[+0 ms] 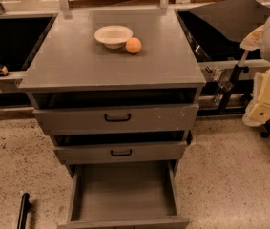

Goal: Place orange into bottom drawer

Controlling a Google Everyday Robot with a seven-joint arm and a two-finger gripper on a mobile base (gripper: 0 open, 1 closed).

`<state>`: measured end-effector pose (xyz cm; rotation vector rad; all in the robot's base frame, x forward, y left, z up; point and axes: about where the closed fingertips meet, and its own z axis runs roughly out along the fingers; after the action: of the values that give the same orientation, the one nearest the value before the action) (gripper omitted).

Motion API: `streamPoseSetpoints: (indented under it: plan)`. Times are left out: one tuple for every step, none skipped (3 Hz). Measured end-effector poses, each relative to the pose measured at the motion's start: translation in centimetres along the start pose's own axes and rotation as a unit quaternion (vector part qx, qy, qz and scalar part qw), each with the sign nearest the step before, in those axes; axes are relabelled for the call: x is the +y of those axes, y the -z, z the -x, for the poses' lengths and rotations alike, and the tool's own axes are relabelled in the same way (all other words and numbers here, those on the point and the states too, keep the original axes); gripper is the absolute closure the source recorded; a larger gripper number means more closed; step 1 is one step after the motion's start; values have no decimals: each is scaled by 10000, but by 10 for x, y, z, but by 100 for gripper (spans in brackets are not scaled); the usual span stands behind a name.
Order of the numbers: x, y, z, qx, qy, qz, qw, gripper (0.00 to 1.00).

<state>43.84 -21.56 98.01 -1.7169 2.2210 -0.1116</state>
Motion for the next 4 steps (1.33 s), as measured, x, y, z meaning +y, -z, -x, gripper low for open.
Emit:
streamPoseSetpoints:
  plan:
    - [0,0,0,0,0,0,10000,0]
    - [-8,-8,11,-93,130,93,9998,0]
    - [-48,-35,48,-484,437,181,9977,0]
    - [-110,-74,97,-981,608,63,9933,0]
